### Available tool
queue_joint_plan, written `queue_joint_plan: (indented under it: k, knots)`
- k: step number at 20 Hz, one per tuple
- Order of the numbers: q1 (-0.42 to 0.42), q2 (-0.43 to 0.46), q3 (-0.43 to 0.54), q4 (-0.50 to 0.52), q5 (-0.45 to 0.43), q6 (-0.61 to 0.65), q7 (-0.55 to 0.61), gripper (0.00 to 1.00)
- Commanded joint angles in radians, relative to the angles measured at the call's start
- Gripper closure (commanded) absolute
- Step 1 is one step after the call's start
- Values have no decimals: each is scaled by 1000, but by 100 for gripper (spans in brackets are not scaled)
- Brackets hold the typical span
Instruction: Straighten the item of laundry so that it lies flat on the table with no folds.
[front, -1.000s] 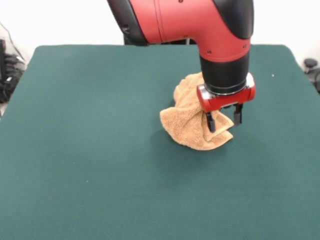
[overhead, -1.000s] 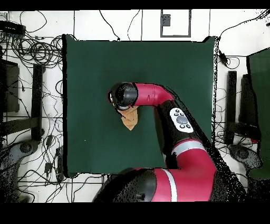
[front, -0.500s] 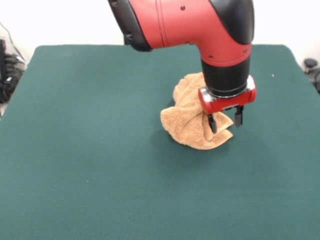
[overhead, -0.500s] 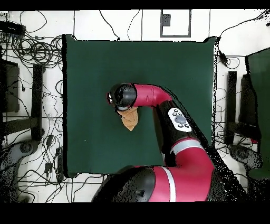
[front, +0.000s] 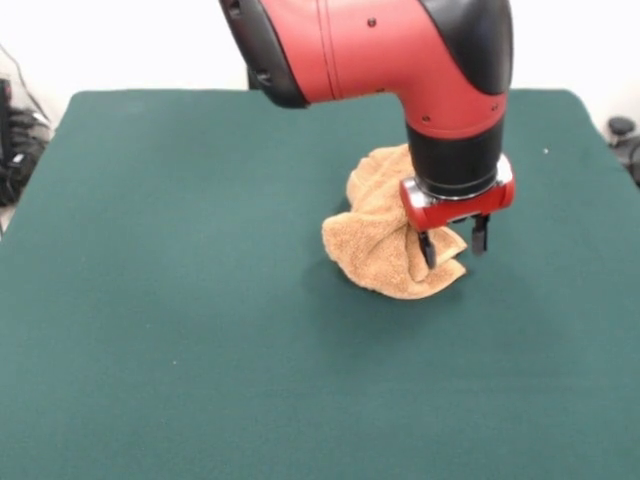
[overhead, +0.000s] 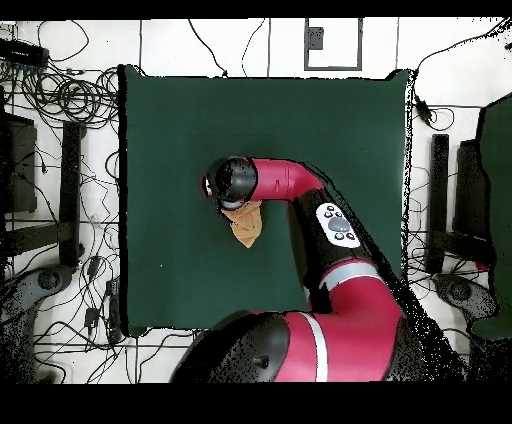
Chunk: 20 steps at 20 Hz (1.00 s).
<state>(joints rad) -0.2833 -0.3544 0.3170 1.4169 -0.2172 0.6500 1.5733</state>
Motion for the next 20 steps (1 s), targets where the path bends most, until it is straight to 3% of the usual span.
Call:
queue_joint_plan:
  k: [1, 8, 20]
  knots:
    - [51, 63, -6, -7, -46, 190, -26, 0]
    - [33, 80, 16, -29, -79, 268, -125, 0]
    - [36, 74, 4, -41, -107, 374, -118, 0]
